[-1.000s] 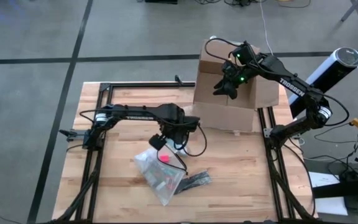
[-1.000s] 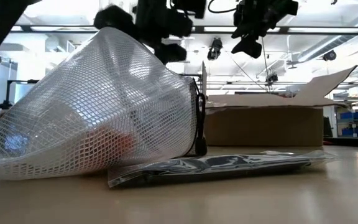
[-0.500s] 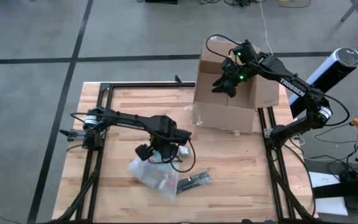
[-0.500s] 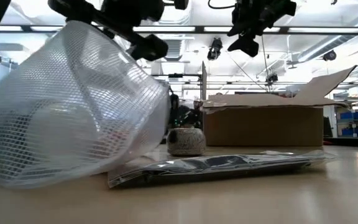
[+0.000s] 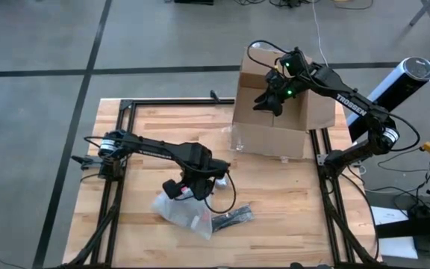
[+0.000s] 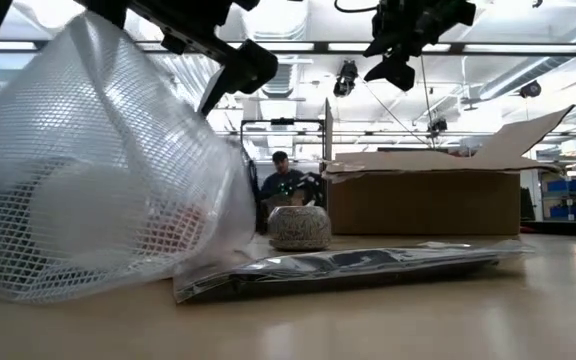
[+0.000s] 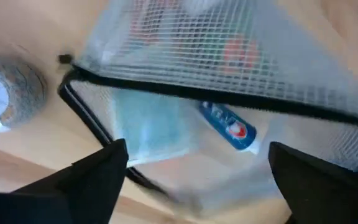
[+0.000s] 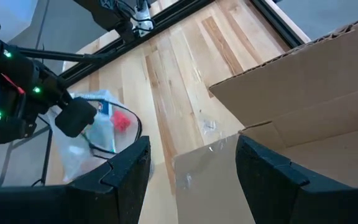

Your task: Unpack boxes

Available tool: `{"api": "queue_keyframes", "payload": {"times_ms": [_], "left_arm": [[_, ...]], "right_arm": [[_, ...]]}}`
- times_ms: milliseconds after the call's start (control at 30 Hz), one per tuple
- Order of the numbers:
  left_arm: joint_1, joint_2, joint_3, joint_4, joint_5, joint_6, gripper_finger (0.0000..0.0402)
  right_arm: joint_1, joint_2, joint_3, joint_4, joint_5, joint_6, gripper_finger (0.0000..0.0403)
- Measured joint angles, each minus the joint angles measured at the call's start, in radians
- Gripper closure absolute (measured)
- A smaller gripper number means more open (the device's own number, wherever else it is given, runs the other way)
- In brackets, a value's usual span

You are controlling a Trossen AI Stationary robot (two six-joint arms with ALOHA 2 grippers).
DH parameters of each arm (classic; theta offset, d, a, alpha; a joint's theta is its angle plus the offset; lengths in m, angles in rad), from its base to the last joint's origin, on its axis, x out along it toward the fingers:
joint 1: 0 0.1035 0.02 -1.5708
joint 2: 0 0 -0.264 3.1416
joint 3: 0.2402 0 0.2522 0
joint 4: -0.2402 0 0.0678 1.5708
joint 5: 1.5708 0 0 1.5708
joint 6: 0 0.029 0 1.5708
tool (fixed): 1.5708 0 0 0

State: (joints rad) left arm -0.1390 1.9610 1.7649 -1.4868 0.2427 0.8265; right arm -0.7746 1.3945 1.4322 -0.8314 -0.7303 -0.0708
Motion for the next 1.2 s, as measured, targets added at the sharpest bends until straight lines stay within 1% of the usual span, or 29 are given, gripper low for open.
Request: {"api": "queue_keyframes", "payload": {"times_ms": [100, 233, 400, 500, 667, 800, 867, 967, 1067, 1133, 1200], "left_arm": [[-0.002, 0.0, 0.0, 0.003, 0.012, -0.002, 0.0022], [-0.002, 0.0, 0.0, 0.005, 0.006, -0.017, 0.0021], [0.017, 0.0, 0.001, 0.006, -0.075, -0.106, 0.0031], [0.048, 0.0, 0.001, 0.011, -0.101, -0.192, 0.0038], [0.111, -0.013, 0.001, 0.025, -0.099, -0.362, 0.0047], [0.157, -0.091, 0.001, 0.095, -0.102, -0.48, 0.0048], [0.172, -0.15, -0.003, 0.163, -0.103, -0.54, 0.0048], [0.182, -0.253, -0.035, 0.287, -0.124, -0.618, 0.0048], [0.182, -0.358, -0.104, 0.415, -0.176, -0.682, 0.0048], [0.182, -0.42, -0.174, 0.489, -0.184, -0.746, 0.0048], [0.18, -0.478, -0.259, 0.549, -0.186, -0.823, 0.0048]], "right_arm": [[0.0, 0.0, 0.0, 0.0, 0.0, 0.0, 0.0194], [0.0, 0.0, 0.0, 0.001, 0.001, 0.0, 0.0194], [0.013, 0.0, 0.0, -0.011, -0.002, 0.013, 0.0195], [0.059, 0.0, -0.002, -0.048, -0.003, -0.04, 0.0194], [0.192, 0.004, -0.055, -0.039, -0.003, -0.105, 0.0195], [0.271, 0.003, -0.121, 0.052, -0.002, -0.072, 0.0195], [0.303, 0.003, -0.166, 0.099, -0.001, -0.044, 0.0195], [0.352, 0.003, -0.259, 0.236, 0.0, -0.001, 0.0201], [0.414, 0.003, -0.38, 0.438, 0.02, 0.078, 0.021], [0.457, 0.003, -0.453, 0.562, 0.065, 0.12, 0.0217], [0.498, 0.003, -0.505, 0.643, 0.12, 0.13, 0.0224]]}}
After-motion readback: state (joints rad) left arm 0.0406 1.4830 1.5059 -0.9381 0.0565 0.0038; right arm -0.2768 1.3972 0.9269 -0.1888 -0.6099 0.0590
